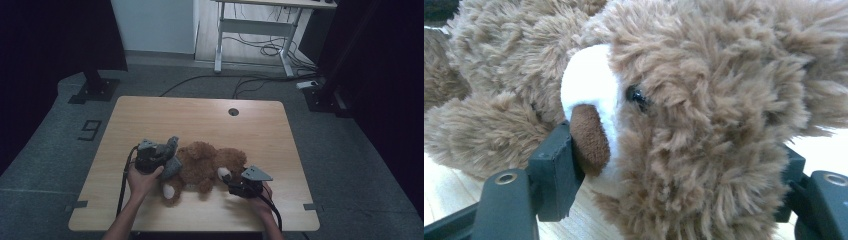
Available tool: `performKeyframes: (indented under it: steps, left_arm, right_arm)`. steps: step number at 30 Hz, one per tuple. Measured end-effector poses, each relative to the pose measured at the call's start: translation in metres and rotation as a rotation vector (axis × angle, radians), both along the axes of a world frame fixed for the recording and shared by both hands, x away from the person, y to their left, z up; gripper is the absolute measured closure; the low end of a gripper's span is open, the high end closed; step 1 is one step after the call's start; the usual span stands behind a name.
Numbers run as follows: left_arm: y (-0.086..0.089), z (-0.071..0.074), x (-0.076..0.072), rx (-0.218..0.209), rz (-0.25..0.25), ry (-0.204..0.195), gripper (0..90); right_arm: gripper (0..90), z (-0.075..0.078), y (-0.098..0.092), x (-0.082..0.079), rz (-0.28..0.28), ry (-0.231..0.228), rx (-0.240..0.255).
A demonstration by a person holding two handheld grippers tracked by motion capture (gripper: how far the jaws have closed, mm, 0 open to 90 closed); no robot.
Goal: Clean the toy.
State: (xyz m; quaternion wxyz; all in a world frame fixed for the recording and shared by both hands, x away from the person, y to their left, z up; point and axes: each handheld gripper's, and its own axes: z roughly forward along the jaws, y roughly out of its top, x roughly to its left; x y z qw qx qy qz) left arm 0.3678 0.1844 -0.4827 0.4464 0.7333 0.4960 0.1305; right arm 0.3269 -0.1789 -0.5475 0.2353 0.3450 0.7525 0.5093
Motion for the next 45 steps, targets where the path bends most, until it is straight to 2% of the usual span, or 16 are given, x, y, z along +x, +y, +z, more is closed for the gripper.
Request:
performKeyframes:
  steps: [4, 10, 14, 16, 18, 22, 26, 29, 31, 33, 35, 38, 39, 41, 44, 45]
  left_arm:
    - [-0.005, 0.024, -0.008, -0.026, -0.015, -0.082, 78.1]
    - [-0.026, 0.071, -0.012, -0.046, -0.069, -0.179, 78.0]
    - [-0.048, 0.097, -0.006, -0.041, -0.113, -0.203, 78.0]
    - [-0.064, 0.104, -0.005, -0.046, -0.14, -0.213, 77.9]
    - [-0.084, 0.108, -0.003, -0.028, -0.182, -0.216, 77.9]
    - [-0.129, 0.101, 0.003, 0.007, -0.268, -0.193, 77.8]
    - [-0.17, 0.074, 0.008, 0.04, -0.33, -0.117, 77.6]
    - [-0.194, 0.053, 0.007, 0.076, -0.361, -0.081, 77.5]
    - [-0.206, 0.044, 0.006, 0.122, -0.377, -0.07, 77.4]
    - [-0.214, 0.035, 0.004, 0.179, -0.378, -0.08, 77.1]
    - [-0.216, 0.031, 0.001, 0.21, -0.372, -0.104, 77.0]
    - [-0.212, 0.03, -0.001, 0.214, -0.365, -0.113, 77.3]
    - [-0.208, 0.03, 0.0, 0.198, -0.358, -0.106, 77.5]
    - [-0.198, 0.031, 0.0, 0.178, -0.344, -0.095, 77.7]
    - [-0.178, 0.031, 0.001, 0.194, -0.298, -0.1, 77.7]
    - [-0.169, 0.03, 0.002, 0.212, -0.275, -0.098, 77.7]
  right_arm:
    - [27.5, 0.0, -0.001, 0.001, -0.001, 0.005, 0.008]
    - [27.5, 0.0, -0.001, 0.001, -0.003, 0.008, 0.013]
    - [27.5, 0.0, -0.002, 0.001, -0.001, 0.008, 0.012]
    - [27.5, 0.0, -0.001, 0.001, -0.001, 0.007, 0.012]
    - [27.5, 0.0, -0.001, 0.001, -0.001, 0.008, 0.012]
    - [27.5, 0.0, -0.002, 0.001, 0.0, 0.005, 0.008]
    - [27.5, 0.0, -0.001, 0.001, -0.002, 0.005, 0.011]
    - [27.5, 0.0, -0.001, 0.001, -0.004, 0.008, 0.015]
    - [27.5, 0.0, -0.001, 0.001, -0.005, 0.01, 0.016]
    - [27.5, 0.0, -0.001, 0.001, -0.008, 0.01, 0.014]
    - [27.5, 0.0, -0.001, 0.001, -0.011, 0.016, 0.017]
    - [27.4, 0.0, -0.001, 0.001, -0.011, 0.011, 0.013]
    - [27.4, 0.0, -0.001, 0.001, -0.01, 0.01, 0.01]
    - [27.5, 0.0, -0.001, 0.001, -0.01, 0.01, 0.008]
    - [27.4, 0.0, -0.001, 0.001, -0.01, 0.012, 0.012]
    - [27.5, 0.0, -0.001, 0.001, -0.011, 0.013, 0.014]
